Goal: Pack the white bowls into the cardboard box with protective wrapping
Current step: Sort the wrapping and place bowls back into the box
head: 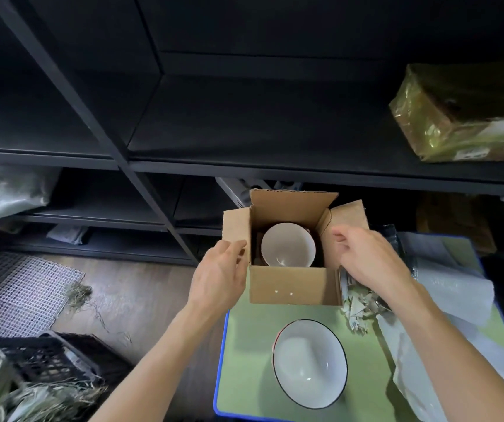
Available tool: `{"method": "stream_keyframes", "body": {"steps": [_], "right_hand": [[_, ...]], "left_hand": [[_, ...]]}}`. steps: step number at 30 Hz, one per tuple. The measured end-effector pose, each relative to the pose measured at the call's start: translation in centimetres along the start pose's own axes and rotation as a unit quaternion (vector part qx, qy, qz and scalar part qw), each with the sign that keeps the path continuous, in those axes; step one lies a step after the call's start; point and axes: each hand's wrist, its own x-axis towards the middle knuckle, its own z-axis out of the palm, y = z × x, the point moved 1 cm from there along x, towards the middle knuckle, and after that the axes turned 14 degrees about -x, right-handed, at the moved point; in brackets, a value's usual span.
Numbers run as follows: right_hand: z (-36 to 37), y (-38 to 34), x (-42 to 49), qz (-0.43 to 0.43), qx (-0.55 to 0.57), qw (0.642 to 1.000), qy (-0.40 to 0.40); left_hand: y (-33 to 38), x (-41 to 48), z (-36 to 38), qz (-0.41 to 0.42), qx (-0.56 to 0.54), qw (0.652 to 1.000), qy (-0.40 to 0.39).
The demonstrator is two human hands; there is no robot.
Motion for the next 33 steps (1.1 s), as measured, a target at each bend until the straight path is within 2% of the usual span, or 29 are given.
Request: {"method": "stream_keyframes", "body": {"steps": [6, 16, 23, 33], "right_hand": [[0.2, 1.0, -4.0, 0.024, 0.032, 0.999, 0.024], [5.2, 1.3, -11.2, 0.041, 0.08, 0.995, 0.04], [8.1, 2.1, -15.7, 0.084, 0.092, 0.992, 0.006], [10.0, 7.0, -20.2, 0.165, 0.072, 0.983, -0.034]], "left_hand": [[2.3, -3.3, 1.5, 0.061, -0.029, 0.998, 0.008], [2.9, -8.2, 4.3, 0.136, -0.046, 0.988, -0.054], [3.5, -10.7, 5.9, 0.143, -0.051, 0.982, -0.112], [8.7, -10.8, 10.9, 0.231, -0.032, 0.952, -0.199]]}}
